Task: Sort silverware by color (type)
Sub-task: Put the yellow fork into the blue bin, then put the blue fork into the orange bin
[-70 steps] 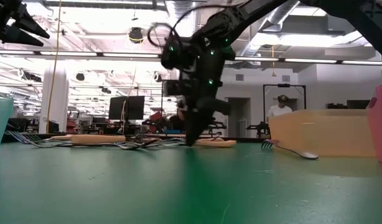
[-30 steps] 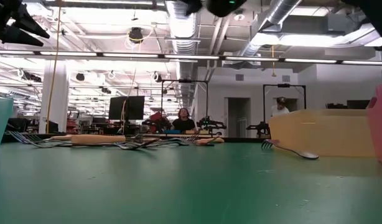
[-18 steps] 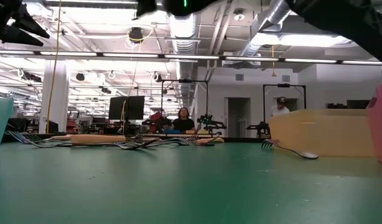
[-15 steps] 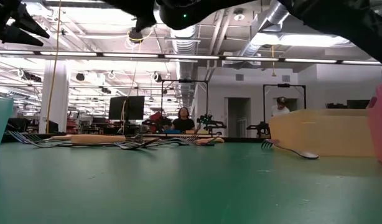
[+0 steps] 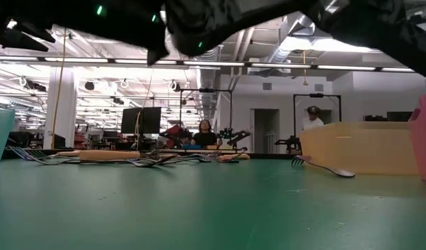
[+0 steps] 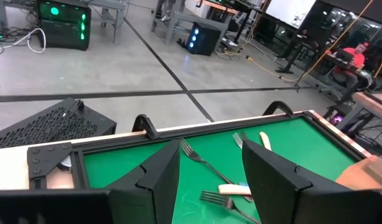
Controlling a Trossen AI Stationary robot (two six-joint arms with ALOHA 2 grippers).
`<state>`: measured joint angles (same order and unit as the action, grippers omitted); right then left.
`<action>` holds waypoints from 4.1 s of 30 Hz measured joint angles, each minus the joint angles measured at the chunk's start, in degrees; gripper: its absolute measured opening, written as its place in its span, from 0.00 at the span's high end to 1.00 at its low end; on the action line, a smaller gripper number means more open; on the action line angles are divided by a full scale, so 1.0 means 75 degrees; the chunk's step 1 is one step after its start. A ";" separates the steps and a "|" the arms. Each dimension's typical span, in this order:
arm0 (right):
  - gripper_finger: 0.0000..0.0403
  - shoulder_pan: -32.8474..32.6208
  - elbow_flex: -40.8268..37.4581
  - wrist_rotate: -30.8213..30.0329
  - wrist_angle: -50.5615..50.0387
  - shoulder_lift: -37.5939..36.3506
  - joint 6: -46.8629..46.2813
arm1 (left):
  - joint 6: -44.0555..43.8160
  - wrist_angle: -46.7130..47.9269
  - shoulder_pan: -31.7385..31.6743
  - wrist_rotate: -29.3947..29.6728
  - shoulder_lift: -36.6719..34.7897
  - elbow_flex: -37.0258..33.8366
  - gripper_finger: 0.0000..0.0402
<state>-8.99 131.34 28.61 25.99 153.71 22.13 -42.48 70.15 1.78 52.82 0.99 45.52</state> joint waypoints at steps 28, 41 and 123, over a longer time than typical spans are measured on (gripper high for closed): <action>0.81 0.0105 0.0400 -0.0292 -0.0957 0.0545 0.0312 | 0.0003 0.0000 0.0000 0.0006 0.0000 0.0000 0.61; 0.80 0.0105 0.0400 -0.0627 -0.1100 0.0545 0.0190 | 0.0003 0.0000 0.0000 0.0006 0.0000 0.0000 0.61; 0.56 0.2562 0.0464 -0.5796 -1.4575 -0.5747 -0.1542 | 0.0215 -0.0080 0.0001 0.0009 0.0003 0.0000 0.61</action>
<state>10.22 134.82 -14.86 -83.32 110.61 10.56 -40.87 69.55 1.79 52.89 1.02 45.52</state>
